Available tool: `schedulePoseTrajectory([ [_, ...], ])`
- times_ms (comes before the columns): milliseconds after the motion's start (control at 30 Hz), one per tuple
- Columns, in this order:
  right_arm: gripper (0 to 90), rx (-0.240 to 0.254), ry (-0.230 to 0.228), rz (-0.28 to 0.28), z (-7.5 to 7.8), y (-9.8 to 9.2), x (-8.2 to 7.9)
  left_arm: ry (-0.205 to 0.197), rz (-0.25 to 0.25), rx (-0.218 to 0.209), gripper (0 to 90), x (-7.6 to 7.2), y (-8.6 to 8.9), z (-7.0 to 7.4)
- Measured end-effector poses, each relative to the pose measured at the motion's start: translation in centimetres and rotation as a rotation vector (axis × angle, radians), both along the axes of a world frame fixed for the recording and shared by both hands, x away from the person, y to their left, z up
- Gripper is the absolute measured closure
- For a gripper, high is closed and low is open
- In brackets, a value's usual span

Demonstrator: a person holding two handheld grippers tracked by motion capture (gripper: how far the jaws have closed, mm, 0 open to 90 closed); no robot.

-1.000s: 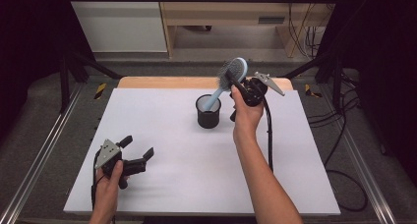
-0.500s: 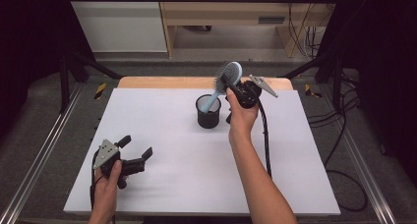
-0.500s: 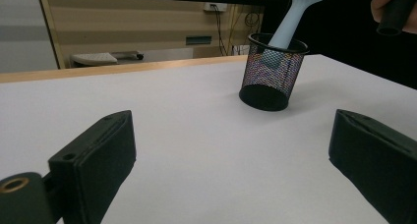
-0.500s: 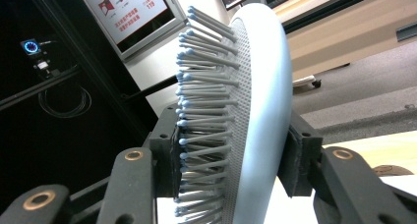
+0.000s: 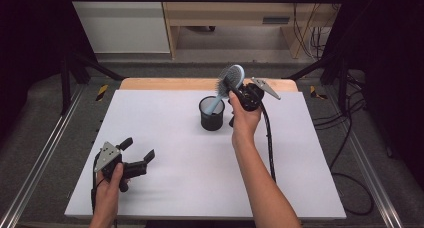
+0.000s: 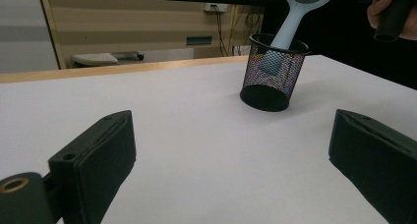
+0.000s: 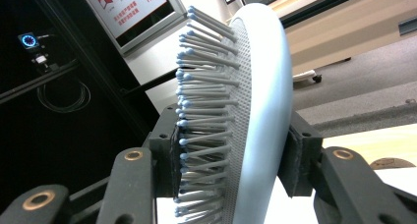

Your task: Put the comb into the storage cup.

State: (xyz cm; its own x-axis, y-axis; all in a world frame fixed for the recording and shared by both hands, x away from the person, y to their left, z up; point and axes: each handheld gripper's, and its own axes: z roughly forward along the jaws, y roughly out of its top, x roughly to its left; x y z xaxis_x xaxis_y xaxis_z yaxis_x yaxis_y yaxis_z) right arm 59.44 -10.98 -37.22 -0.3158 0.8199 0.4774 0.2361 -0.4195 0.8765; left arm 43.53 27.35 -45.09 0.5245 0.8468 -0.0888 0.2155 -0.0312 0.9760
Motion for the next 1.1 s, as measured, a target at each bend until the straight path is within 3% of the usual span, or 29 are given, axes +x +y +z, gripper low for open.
schedulePoseTrajectory([
  [1100, 51.4, -0.009, 0.036, 0.015, -1.2, 0.2, 0.5, -0.002, 0.001, 0.001, 3.9, 0.0, 0.1, 0.0],
])
